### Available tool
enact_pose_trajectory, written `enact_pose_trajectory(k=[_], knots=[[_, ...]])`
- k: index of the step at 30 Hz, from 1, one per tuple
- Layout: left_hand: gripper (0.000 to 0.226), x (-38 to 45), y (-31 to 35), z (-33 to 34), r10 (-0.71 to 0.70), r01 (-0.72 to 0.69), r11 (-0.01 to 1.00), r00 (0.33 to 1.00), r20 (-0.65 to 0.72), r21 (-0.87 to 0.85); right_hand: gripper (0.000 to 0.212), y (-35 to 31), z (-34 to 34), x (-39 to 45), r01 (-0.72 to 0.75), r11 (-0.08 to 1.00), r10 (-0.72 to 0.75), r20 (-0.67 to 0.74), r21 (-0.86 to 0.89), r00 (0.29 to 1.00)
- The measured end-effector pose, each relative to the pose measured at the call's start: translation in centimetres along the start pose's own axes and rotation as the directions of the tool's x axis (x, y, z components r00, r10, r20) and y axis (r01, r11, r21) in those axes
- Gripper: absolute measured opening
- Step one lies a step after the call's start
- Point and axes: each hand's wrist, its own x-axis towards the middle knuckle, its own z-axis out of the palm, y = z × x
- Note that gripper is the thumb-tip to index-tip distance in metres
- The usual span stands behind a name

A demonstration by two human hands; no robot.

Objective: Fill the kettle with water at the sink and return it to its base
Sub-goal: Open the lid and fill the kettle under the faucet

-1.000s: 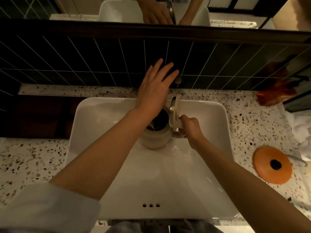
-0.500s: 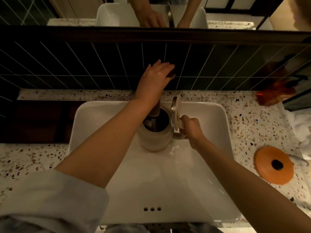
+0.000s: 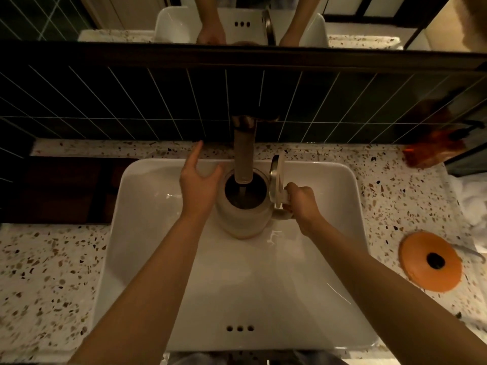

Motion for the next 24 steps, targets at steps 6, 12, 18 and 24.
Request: enact_pose_trajectory(k=[6,12,18,24], knots=[[0.042,-3.0,-3.9,-1.0,-0.404,0.458,0.875,0.868,0.288,-0.154,0.030,0.2,0.1,-0.1,0.022,1.000,-0.023,-0.006,-0.013,1.000],[0.037,-2.8,-4.1,-0.5,-0.402,0.463,0.873,0.861,0.312,-0.152,0.027,0.1,0.2,-0.3,0.021,1.000,-0.022,0.010,0.021,1.000],[0.030,-2.5,-3.9,-0.8,-0.376,0.428,0.897,0.870,0.319,-0.111,0.024,0.3,0.3,-0.3,0.010,1.000,-0.010,0.020,0.007,1.000],[0.025,-2.4,-3.7,-0.9,-0.372,0.421,0.901,0.874,0.313,-0.106,0.028,0.2,0.2,-0.3,0.014,1.000,-0.013,0.008,-0.013,1.000]])
